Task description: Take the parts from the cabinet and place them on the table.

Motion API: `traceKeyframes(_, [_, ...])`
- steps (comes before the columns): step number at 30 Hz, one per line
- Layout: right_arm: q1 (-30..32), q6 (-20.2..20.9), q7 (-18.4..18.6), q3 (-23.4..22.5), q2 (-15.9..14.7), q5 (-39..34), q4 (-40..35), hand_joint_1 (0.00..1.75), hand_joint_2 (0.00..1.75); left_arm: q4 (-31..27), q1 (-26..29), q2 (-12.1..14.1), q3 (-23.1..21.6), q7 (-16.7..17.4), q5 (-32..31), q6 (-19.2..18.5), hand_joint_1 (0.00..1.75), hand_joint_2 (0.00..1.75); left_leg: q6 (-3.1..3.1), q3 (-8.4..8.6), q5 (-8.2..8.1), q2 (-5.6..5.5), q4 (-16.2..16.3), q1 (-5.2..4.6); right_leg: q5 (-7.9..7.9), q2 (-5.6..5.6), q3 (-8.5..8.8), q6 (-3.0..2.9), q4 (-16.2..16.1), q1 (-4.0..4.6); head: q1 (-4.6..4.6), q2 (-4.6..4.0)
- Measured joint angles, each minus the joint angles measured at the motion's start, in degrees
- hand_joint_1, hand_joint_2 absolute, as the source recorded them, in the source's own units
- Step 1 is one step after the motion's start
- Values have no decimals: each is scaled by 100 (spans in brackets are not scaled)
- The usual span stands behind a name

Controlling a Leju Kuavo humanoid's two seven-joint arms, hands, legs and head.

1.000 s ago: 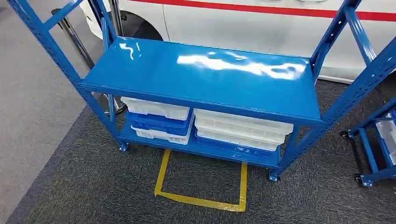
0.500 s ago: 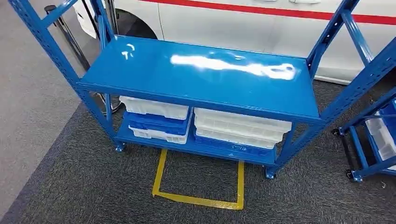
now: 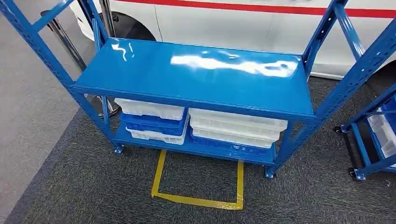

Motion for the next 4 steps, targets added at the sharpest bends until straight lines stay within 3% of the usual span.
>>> traceKeyframes(4, [0, 99, 9, 0, 0, 7, 0, 0, 175, 0, 0, 0, -20, -7, -13, -15, 0, 175, -11, -1, -3, 0, -2, 0, -2, 0, 1, -2, 0, 1, 0, 0])
